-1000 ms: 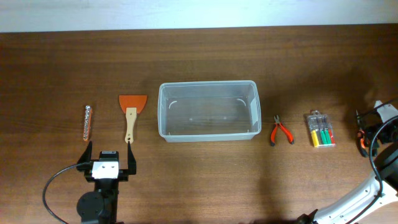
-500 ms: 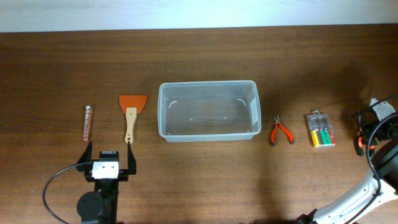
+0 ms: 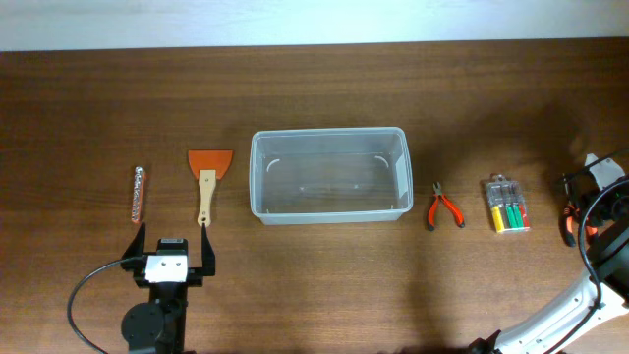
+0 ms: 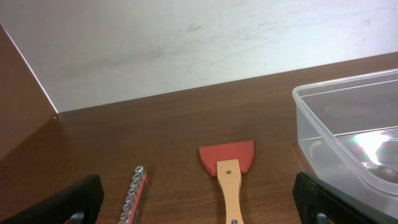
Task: Pack container
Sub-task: 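Lower the right gripper and grasp the needle-nose pliers at the joint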
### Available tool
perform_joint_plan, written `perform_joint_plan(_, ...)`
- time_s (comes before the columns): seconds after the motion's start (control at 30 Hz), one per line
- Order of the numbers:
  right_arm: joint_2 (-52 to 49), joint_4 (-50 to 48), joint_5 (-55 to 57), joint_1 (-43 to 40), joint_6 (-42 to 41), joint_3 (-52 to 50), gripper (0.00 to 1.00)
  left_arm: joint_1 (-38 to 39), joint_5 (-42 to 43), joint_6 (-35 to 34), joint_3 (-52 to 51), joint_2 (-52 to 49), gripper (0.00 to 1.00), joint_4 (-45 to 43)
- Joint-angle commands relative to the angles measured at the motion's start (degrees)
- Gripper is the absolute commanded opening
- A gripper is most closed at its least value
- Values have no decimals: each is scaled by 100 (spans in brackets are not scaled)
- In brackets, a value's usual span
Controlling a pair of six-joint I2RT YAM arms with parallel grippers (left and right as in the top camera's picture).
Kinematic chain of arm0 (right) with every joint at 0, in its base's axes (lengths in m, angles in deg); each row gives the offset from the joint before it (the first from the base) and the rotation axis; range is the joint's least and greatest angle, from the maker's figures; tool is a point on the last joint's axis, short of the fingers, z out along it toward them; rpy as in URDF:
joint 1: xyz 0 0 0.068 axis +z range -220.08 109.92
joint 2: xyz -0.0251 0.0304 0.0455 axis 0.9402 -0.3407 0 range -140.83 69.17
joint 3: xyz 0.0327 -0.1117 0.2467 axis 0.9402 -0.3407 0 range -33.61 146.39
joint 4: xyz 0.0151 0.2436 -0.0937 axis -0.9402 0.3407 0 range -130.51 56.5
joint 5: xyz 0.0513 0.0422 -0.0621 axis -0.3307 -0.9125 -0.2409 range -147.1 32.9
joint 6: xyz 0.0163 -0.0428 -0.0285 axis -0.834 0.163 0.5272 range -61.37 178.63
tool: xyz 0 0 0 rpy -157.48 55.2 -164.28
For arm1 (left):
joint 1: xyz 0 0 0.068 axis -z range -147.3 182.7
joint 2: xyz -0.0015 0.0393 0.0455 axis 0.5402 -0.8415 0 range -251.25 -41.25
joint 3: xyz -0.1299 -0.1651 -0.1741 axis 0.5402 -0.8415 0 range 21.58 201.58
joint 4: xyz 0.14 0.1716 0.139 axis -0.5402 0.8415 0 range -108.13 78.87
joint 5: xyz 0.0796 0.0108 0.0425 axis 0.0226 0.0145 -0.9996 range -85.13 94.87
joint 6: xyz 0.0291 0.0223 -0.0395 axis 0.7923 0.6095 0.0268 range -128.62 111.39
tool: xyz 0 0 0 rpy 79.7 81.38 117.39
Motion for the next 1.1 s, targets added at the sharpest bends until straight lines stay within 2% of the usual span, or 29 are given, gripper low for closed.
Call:
perform_joint_plan(0.0,-227,-63,-205,48,-57,-33,66,-31,-39,-50,-42,39,99,0)
perform_joint_plan(0.17,-227,-61,-271,48,-66,-33,53,-31,-39,-50,-42,39,99,0)
perform_joint_plan(0.67,-229,50,-645,48,-131,-33,55,-31,-39,-50,-42,39,99,0)
perform_joint_plan(0.8,-229,46,-693,48,-129,-33,59,-31,-39,-50,-42,39,99,0)
perform_joint_plan(1.03,-232,48,-691,48,-131,-33,58,-31,-39,-50,-42,39,99,0)
perform_joint_plan(1.07,-232,48,-691,48,-131,-33,55,-31,-39,-50,-42,39,99,0)
